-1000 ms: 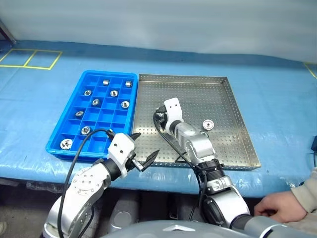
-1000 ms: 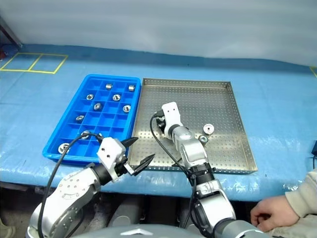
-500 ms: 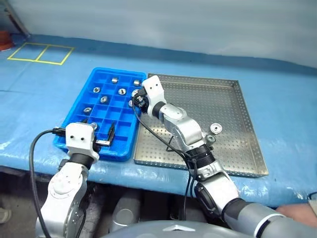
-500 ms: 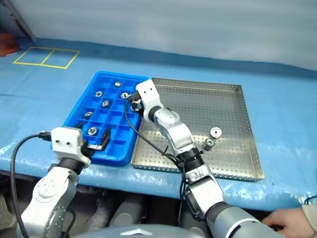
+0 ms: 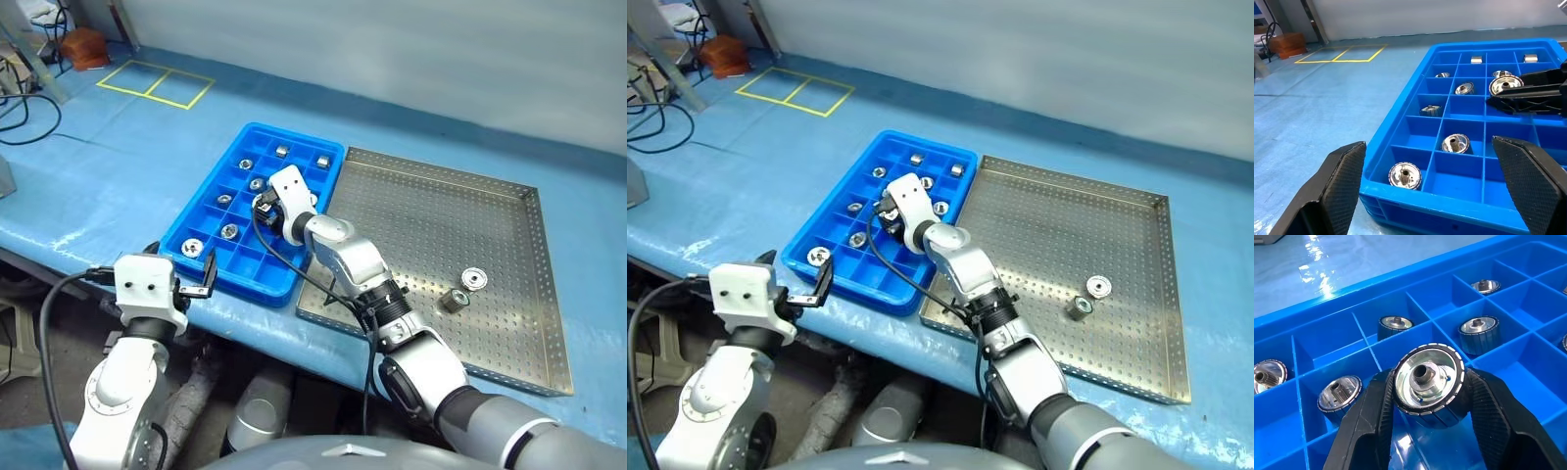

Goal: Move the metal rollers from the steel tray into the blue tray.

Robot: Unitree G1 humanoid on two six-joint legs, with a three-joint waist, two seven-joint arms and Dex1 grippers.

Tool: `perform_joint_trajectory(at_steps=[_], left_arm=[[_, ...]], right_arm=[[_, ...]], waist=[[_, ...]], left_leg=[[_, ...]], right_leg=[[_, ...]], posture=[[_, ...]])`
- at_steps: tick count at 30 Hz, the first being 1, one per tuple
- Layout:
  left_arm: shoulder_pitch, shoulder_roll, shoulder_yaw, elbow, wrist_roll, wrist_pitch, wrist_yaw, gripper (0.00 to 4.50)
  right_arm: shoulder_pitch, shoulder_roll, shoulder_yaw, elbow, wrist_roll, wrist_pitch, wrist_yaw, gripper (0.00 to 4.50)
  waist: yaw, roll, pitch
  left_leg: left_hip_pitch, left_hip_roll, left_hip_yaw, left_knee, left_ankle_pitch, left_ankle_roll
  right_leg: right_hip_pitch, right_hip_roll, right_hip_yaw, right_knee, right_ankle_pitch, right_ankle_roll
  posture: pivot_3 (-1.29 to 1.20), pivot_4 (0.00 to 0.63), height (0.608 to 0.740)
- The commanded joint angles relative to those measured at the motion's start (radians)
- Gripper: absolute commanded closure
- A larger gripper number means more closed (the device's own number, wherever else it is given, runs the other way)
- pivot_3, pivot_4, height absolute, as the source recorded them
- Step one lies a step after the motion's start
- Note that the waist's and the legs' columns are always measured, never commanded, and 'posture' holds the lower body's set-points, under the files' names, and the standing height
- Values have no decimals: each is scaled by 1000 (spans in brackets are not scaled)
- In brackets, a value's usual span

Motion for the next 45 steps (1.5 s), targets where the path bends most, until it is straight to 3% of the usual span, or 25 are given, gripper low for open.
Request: perform_joint_trajectory(at_steps=[1,7,15,20,24,33,37,45], left_arm=[[-23,0,-21,-19,6,-5,-9,0],[-39,2,-37,-8,5,-2,-17,0],[-87,24,-62,27,-29,12,-78,0],[-121,102,-179,53,-94,41,-223,0],[-163,120,-243,88,-124,39,-284,0],[-253,129,-311,173,-156,30,-360,0],[-264,137,-330,188,-156,24,-382,0],[-262,130,-348,202,-148,8,-381,0]], right_arm=[[-27,10,-23,-6,0,-31,-13,2626],[-23,-8,-37,19,-9,-43,-24,2626],[27,-41,-57,-159,-12,21,-49,16],[118,-105,-143,-412,-9,153,-122,16],[193,-140,-210,-555,-34,263,-210,16],[287,-116,-341,-765,-76,533,-391,16],[299,-102,-377,-788,-80,636,-422,16],[336,-53,-419,-805,-62,729,-432,16]], waist=[[14,0,0],[29,0,0],[24,0,0],[1,0,0],[-48,1,-1],[-246,2,-2],[-311,2,-2],[-345,2,-1]], left_leg=[[0,0,0,0,0,0],[-1,0,0,0,-1,-1],[-1,0,0,1,-1,-1],[-2,-1,0,1,-1,-1],[-3,-1,-1,4,-1,-1],[-3,-1,-1,5,0,-1],[1,0,-1,4,0,0],[6,0,0,6,0,0]], right_leg=[[0,0,0,0,0,0],[-1,1,0,0,0,0],[0,1,-1,0,0,-1],[0,1,-1,0,0,-1],[0,0,-2,0,0,0],[0,1,0,2,2,-3],[2,1,3,4,1,-3],[1,1,7,13,-2,-4]], posture=[[538,150,740],[529,150,740],[427,150,740],[329,150,740],[259,150,740],[151,150,740],[142,150,740],[155,150,740]])
